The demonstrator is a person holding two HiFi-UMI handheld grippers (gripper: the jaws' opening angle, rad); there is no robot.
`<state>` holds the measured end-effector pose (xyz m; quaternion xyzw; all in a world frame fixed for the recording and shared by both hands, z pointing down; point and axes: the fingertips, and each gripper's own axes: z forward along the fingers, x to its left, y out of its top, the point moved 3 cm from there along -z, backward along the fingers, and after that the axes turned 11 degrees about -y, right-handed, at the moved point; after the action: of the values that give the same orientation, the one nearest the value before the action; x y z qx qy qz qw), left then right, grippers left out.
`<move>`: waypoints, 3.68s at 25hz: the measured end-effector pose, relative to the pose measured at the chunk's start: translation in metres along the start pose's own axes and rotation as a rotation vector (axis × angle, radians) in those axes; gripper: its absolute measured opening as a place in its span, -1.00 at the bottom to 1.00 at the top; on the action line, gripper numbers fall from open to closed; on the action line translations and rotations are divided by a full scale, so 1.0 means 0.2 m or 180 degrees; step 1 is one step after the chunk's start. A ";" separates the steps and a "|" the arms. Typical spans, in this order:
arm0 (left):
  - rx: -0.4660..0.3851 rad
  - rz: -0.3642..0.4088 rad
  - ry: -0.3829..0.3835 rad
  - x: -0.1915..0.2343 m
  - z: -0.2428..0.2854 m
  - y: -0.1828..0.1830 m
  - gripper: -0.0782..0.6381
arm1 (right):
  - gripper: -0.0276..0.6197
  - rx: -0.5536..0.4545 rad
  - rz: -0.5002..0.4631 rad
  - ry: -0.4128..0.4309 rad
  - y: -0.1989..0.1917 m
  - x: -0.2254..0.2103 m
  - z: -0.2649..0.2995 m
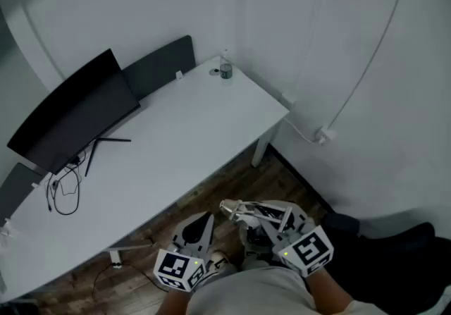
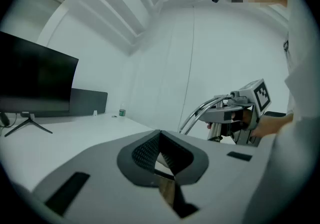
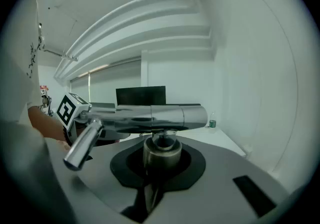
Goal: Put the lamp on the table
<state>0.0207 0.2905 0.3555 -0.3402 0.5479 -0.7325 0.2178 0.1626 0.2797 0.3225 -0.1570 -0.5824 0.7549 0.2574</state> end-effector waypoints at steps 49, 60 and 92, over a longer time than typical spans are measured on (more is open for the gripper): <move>-0.0191 -0.0177 0.0365 0.04 0.28 0.06 -0.78 | -0.78 0.0066 -0.0025 0.0401 -0.02 -0.37 0.18; -0.0207 -0.0171 0.0353 0.47 0.34 0.16 -0.78 | -0.78 0.0093 -0.0022 0.0349 0.06 -0.38 0.59; -0.0151 -0.0043 0.0061 1.55 0.52 0.45 -0.78 | -0.78 0.0028 -0.0123 0.0167 0.46 -0.37 1.69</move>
<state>-0.1163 -0.0199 0.3691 -0.3419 0.5650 -0.7240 0.1995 0.0236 -0.0494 0.3218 -0.1643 -0.5750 0.7480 0.2878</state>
